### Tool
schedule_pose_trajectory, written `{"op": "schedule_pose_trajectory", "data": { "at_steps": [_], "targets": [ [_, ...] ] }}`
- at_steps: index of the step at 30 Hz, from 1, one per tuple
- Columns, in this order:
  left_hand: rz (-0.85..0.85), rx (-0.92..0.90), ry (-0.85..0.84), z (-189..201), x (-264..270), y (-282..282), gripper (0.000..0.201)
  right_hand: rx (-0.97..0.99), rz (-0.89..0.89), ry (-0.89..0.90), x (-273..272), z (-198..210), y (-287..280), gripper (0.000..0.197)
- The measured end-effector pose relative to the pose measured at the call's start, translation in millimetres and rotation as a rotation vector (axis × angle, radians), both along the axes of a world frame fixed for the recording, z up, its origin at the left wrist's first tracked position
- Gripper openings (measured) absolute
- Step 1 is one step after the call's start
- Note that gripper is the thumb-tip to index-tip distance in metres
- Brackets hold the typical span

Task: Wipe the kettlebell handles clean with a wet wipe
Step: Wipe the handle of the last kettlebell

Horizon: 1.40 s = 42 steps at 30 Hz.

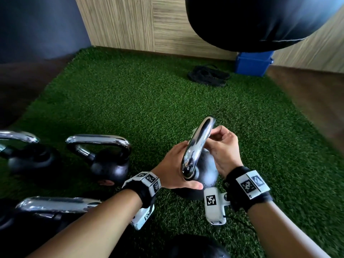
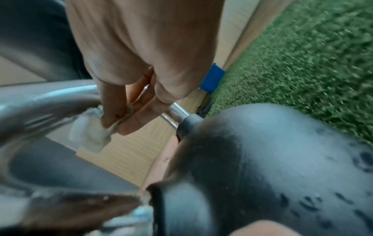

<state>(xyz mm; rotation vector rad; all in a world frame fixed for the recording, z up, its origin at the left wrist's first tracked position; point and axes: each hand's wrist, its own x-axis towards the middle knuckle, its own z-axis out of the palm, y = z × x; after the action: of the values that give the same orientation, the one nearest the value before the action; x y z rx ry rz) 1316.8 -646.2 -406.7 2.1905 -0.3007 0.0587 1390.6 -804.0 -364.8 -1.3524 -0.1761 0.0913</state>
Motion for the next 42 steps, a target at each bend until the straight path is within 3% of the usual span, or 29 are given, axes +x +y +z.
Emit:
{"op": "schedule_pose_trajectory", "data": {
  "at_steps": [5, 7, 11, 13, 19, 23, 26, 28, 30, 33, 35, 37, 38, 42],
  "targets": [
    [0.017, 0.017, -0.022, -2.9, -1.3, 3.1, 0.123, -0.354, -0.256, -0.176, 2.2, -0.7, 2.7, 0.024],
    [0.013, 0.037, -0.022, -2.6, -2.5, 4.1, 0.124, -0.427, -0.354, -0.148, 8.0, 1.8, 6.2, 0.022],
    [-0.008, -0.007, -0.07, -5.8, 0.2, 1.4, 0.103, -0.496, -0.412, -0.072, 13.7, 4.1, 11.8, 0.021],
    [-0.008, -0.029, -0.085, -6.3, 0.9, 0.6, 0.104, -0.526, -0.428, -0.035, 15.0, 7.4, 12.7, 0.021],
    [-0.033, 0.138, -0.104, -3.6, 3.2, 4.6, 0.12, -0.698, -0.382, 0.073, 13.6, 10.7, 20.1, 0.019],
    [-0.078, 0.288, -0.066, 5.5, 3.2, 3.7, 0.111, -0.82, -0.327, 0.131, 17.9, 8.4, 22.6, 0.024],
    [-0.149, 0.316, 0.079, 27.5, -0.4, 5.1, 0.117, -0.832, -0.229, 0.188, 14.2, 13.2, 19.5, 0.016],
    [-0.171, 0.278, 0.234, 47.8, -4.3, 11.9, 0.115, -0.853, -0.132, 0.201, 11.4, 19.2, 9.1, 0.035],
    [-0.114, 0.244, 0.299, 69.6, -11.1, 17.0, 0.112, -0.875, -0.009, 0.04, 14.3, 26.4, -8.0, 0.054],
    [-0.005, 0.326, 0.098, 91.7, -21.0, 9.0, 0.109, -1.044, 0.177, -0.366, 25.2, 50.3, -26.1, 0.072],
    [0.04, 0.402, -0.053, 101.4, -23.9, -5.6, 0.082, -1.12, 0.333, -0.514, 33.5, 68.2, -23.9, 0.081],
    [0.084, 0.403, -0.092, 106.5, -22.3, -16.3, 0.047, -1.2, 0.396, -0.612, 39.0, 78.2, -19.7, 0.07],
    [0.1, 0.366, -0.074, 107.0, -21.0, -18.3, 0.04, -1.244, 0.383, -0.657, 39.3, 80.8, -18.9, 0.06],
    [0.113, 0.343, -0.052, 108.9, -16.5, -19.2, 0.039, -1.296, 0.324, -0.689, 33.9, 82.1, -22.1, 0.045]
  ]
}}
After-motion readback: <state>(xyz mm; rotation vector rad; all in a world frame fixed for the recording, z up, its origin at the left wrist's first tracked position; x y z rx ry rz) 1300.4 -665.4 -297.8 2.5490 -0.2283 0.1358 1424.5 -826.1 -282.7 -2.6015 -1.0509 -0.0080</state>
